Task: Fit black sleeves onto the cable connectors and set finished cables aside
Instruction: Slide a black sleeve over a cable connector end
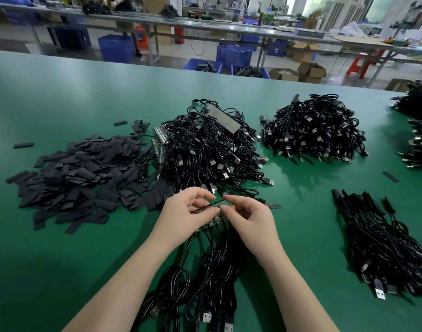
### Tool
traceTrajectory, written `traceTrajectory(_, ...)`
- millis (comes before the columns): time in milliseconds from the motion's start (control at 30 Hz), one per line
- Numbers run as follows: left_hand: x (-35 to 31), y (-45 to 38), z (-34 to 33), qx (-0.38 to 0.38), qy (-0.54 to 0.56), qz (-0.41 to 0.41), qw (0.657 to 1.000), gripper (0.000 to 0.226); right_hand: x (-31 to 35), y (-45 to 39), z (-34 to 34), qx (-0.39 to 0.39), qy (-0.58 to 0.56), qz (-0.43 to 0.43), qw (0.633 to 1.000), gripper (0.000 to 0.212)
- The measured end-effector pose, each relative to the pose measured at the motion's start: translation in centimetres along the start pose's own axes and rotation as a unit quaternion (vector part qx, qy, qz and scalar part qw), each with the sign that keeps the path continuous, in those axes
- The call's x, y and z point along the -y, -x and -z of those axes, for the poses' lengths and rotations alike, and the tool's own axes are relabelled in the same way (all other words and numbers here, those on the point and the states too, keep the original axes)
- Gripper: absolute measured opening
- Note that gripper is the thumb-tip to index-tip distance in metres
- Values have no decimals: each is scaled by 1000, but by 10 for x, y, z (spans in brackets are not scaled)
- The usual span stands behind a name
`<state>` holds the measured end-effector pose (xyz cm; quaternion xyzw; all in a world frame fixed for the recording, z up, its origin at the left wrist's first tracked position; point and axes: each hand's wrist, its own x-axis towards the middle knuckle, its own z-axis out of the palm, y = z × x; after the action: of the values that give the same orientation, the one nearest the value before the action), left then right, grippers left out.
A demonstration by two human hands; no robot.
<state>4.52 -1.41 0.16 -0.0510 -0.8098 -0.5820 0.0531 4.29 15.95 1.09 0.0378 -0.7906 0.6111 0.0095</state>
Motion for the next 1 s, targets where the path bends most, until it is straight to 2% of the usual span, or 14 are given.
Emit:
traceTrajectory(300, -12, 0, 5, 15, 67, 55, 996, 31, 1, 2, -4, -48, -47, 13, 998, 15)
traceTrajectory(400, -12, 0, 3, -1, 97, 66, 993, 34, 2, 2, -4, -64, -62, 17, 996, 12)
traceTrajectory(567, -11, 0, -5, -39, 171, 76, 982, 45, 1, 3, -5, -47, -76, 9, 996, 10)
traceTrajectory(833, -12, 1, -6, -51, 141, 67, 986, 40, 1, 1, -1, -32, -62, -12, 997, 2)
traceTrajectory(1000, -12, 2, -5, -53, 107, 60, 991, 39, 1, 1, 1, -36, -46, -11, 998, 6)
